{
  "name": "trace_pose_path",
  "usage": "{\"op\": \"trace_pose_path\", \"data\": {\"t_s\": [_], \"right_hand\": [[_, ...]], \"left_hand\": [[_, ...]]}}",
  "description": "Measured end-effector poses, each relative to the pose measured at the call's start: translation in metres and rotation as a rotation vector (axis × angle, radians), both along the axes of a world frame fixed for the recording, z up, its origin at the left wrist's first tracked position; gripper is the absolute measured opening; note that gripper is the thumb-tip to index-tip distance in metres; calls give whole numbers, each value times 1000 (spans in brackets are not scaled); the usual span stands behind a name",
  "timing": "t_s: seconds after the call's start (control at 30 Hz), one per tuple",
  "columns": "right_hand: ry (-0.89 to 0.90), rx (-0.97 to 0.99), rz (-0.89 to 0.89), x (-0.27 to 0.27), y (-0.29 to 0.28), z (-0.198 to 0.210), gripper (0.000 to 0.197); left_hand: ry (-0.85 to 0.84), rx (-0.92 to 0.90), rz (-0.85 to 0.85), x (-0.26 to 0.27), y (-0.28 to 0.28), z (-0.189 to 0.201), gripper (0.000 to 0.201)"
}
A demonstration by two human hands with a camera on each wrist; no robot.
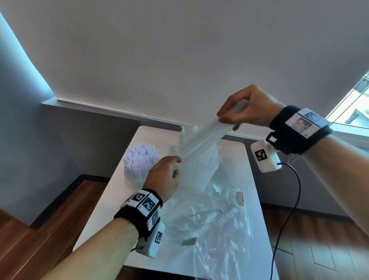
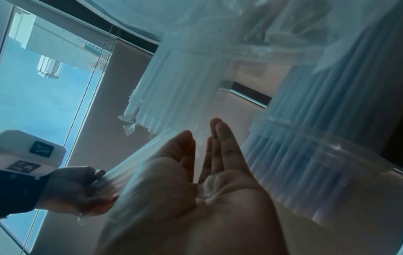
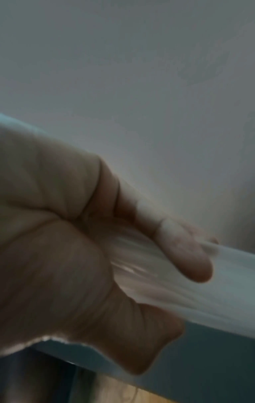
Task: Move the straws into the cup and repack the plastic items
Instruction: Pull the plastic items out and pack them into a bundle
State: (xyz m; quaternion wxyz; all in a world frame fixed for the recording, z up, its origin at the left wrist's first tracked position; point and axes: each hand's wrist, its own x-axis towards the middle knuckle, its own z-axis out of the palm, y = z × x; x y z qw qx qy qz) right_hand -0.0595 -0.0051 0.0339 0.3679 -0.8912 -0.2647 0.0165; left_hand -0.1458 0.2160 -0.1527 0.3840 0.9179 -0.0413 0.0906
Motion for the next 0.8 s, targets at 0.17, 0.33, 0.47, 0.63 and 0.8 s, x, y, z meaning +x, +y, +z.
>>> {"op": "trace_pose_path", "data": {"t_s": [0.17, 0.33, 0.47, 0.63, 0.8], "right_hand": [[-20, -108, -8, 9, 0, 10, 8], [-72, -342, 88, 5, 16, 20, 8], [-120, -519, 149, 5, 43, 10, 7], [-44, -555, 206, 13, 70, -11, 6], [-107, -551, 162, 27, 73, 20, 6]], "left_hand": [[27, 58, -9, 10, 0, 6, 21], [103, 12, 33, 20, -5, 9, 10], [114, -6, 25, 22, -9, 12, 8], [112, 26, 24, 21, -9, 14, 10], [128, 86, -9, 20, -7, 18, 13]]}}
